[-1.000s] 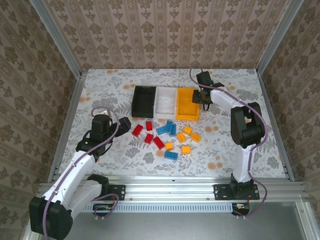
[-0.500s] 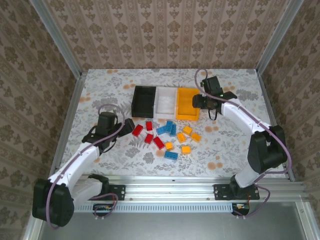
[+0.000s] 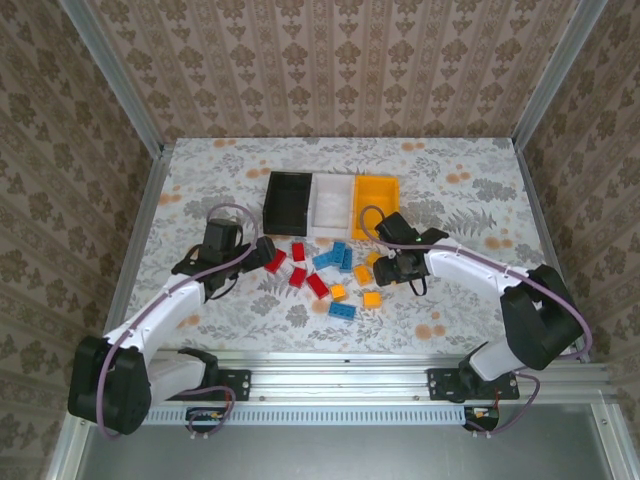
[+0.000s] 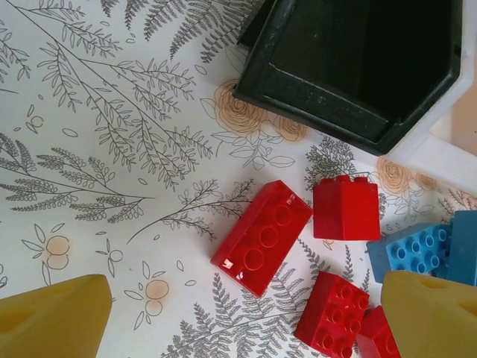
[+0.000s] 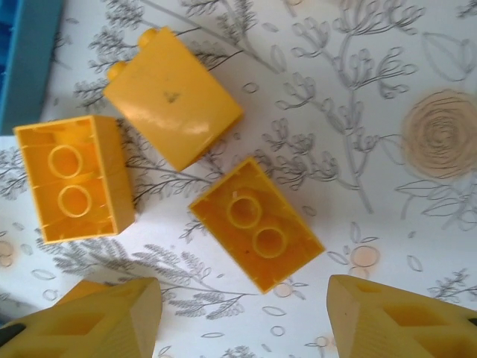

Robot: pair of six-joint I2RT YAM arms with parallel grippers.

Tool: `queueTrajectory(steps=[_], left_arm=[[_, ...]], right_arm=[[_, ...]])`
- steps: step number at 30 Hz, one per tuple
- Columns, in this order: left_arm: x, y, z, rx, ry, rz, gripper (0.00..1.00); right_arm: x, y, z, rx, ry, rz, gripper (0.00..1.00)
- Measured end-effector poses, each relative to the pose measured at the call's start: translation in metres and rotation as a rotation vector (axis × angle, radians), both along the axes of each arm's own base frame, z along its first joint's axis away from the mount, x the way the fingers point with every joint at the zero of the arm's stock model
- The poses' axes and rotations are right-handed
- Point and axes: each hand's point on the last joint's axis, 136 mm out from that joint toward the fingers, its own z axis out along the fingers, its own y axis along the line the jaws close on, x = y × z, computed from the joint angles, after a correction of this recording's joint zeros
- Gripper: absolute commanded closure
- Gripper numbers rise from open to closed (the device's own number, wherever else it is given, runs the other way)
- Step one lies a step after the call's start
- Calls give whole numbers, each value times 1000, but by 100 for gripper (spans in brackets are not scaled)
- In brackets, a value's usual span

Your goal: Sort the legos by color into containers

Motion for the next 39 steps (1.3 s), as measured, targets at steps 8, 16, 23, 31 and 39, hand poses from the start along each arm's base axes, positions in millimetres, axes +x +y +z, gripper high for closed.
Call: queueTrajectory(steps=[8, 16, 23, 31, 39], left_arm=[[1, -7, 5, -24, -12, -24, 4], [1, -8, 11, -31, -31, -24, 4], [0, -7, 16, -35, -44, -24, 4], [0, -7, 16, -35, -42, -24, 3], [0, -7, 15, -35, -42, -24, 3]], right_arm=[[9, 0, -20, -75, 42, -1, 39], [17, -7, -28, -132, 61, -31, 40], [28, -22, -38, -144, 84, -105, 56], [23, -23, -34, -63, 79, -146, 58], [20, -22, -38, -39, 89, -163, 59]])
